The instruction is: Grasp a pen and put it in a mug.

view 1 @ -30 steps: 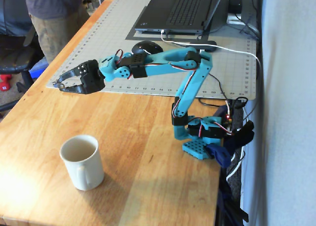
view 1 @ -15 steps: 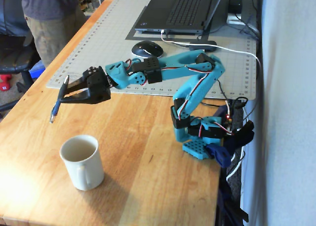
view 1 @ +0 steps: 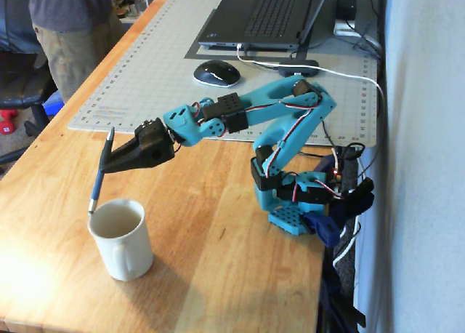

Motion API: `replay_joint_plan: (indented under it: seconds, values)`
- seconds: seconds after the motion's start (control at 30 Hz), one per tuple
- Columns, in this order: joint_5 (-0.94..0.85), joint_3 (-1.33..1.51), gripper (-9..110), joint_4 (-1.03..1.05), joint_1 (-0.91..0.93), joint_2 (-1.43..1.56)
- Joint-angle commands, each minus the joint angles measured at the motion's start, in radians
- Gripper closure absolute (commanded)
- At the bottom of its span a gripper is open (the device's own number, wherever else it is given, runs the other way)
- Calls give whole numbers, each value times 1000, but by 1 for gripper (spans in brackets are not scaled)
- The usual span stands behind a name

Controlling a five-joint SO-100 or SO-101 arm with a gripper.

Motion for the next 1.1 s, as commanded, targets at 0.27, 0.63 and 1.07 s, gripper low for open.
replay_joint_plan:
  seconds: [0.27,0.63,1.07]
  values:
    - [11,5,100,-8,-26,193]
    - [11,227,100,-8,-127,195]
    - [11,273,100,-9,-84,193]
